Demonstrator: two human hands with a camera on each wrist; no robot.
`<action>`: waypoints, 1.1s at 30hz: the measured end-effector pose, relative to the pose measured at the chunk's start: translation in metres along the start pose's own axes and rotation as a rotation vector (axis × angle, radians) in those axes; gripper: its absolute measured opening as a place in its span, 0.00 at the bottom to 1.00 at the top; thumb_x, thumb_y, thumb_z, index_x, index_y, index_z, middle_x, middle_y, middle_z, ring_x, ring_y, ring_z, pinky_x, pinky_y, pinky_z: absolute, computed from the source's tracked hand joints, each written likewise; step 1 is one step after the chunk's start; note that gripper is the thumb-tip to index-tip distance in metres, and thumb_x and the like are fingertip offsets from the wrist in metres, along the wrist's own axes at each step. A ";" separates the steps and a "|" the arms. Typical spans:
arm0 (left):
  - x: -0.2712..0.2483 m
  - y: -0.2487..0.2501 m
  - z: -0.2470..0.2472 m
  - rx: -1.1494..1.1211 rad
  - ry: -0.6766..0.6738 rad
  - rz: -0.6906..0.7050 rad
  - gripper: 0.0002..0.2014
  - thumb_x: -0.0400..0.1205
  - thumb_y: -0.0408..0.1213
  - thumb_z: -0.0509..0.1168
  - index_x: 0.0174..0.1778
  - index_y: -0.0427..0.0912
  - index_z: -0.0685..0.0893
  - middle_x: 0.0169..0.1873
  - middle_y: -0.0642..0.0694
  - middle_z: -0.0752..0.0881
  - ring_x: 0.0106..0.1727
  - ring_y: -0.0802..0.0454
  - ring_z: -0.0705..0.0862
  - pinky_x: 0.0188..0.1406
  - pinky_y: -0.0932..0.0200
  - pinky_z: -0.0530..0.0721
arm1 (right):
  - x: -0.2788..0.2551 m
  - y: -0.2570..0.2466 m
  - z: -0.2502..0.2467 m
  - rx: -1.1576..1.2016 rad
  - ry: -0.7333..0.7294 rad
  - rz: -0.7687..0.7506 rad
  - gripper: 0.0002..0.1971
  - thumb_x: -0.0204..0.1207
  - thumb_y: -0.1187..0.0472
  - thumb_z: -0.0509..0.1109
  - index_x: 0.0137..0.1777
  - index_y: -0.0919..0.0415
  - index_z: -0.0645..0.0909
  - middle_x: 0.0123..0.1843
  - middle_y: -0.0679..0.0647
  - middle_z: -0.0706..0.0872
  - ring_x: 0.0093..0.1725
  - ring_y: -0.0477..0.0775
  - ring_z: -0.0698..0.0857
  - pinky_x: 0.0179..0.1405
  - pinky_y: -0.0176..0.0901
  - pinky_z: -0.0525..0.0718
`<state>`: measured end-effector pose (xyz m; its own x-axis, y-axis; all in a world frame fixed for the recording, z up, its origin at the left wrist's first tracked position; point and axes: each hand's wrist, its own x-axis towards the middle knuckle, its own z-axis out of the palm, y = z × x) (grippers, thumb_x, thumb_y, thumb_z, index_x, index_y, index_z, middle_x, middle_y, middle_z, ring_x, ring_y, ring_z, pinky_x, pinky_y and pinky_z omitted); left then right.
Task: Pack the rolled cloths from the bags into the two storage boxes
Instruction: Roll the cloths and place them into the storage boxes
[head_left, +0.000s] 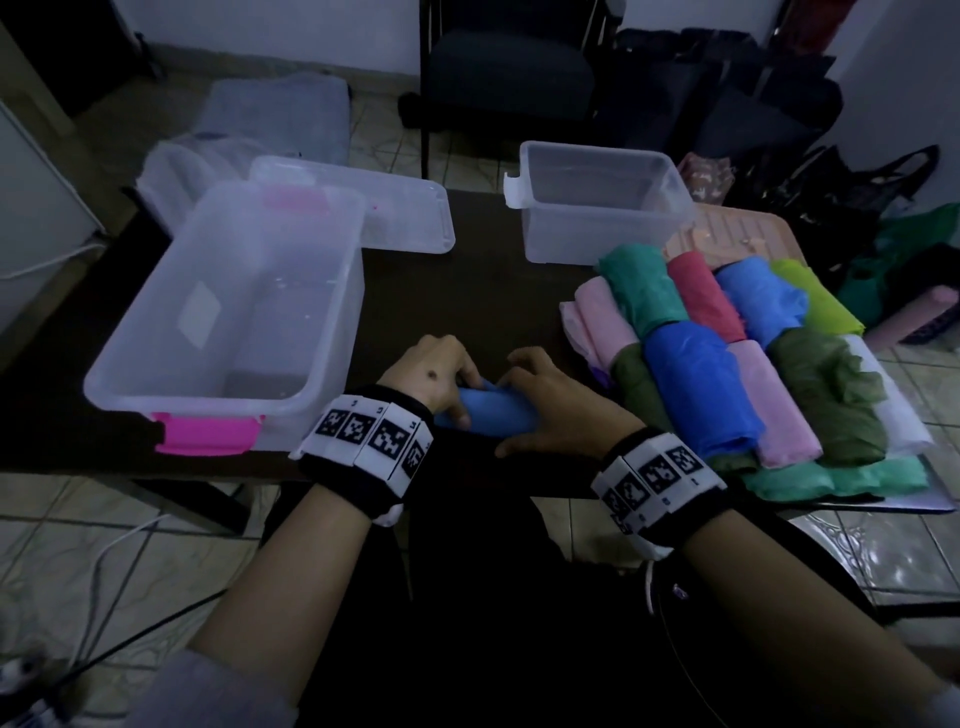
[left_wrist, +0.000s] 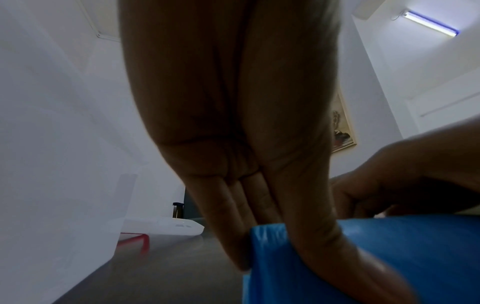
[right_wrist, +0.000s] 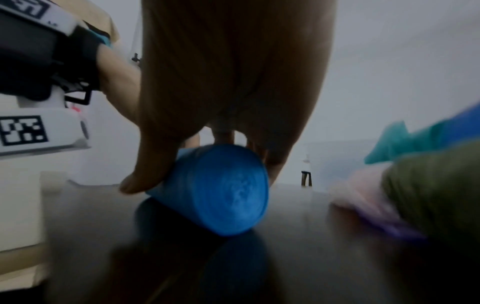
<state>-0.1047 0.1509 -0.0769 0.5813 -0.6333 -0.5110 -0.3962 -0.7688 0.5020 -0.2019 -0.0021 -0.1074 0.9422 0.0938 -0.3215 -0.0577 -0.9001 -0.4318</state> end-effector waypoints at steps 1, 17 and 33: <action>-0.001 0.001 0.000 0.004 0.002 -0.001 0.27 0.69 0.29 0.77 0.65 0.46 0.83 0.62 0.45 0.82 0.63 0.48 0.81 0.67 0.52 0.78 | -0.002 0.000 0.003 0.009 0.022 0.002 0.38 0.65 0.45 0.79 0.72 0.57 0.69 0.75 0.54 0.62 0.69 0.53 0.71 0.69 0.43 0.72; -0.061 -0.003 -0.034 -0.181 0.620 0.096 0.21 0.82 0.42 0.65 0.72 0.47 0.76 0.71 0.47 0.77 0.72 0.51 0.75 0.70 0.59 0.69 | -0.004 -0.023 0.013 0.051 0.141 0.052 0.28 0.79 0.46 0.65 0.75 0.58 0.67 0.65 0.54 0.72 0.61 0.54 0.78 0.55 0.40 0.72; -0.122 -0.148 -0.043 -0.507 0.962 -0.456 0.24 0.88 0.45 0.48 0.60 0.30 0.81 0.63 0.28 0.79 0.66 0.32 0.76 0.60 0.51 0.72 | 0.053 -0.184 -0.041 0.260 0.541 -0.333 0.25 0.80 0.49 0.65 0.72 0.64 0.69 0.60 0.53 0.72 0.58 0.49 0.73 0.55 0.36 0.69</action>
<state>-0.0864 0.3454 -0.0588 0.9788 0.1853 -0.0876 0.1885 -0.6457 0.7400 -0.1284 0.1506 -0.0105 0.9519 0.0611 0.3003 0.2498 -0.7223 -0.6449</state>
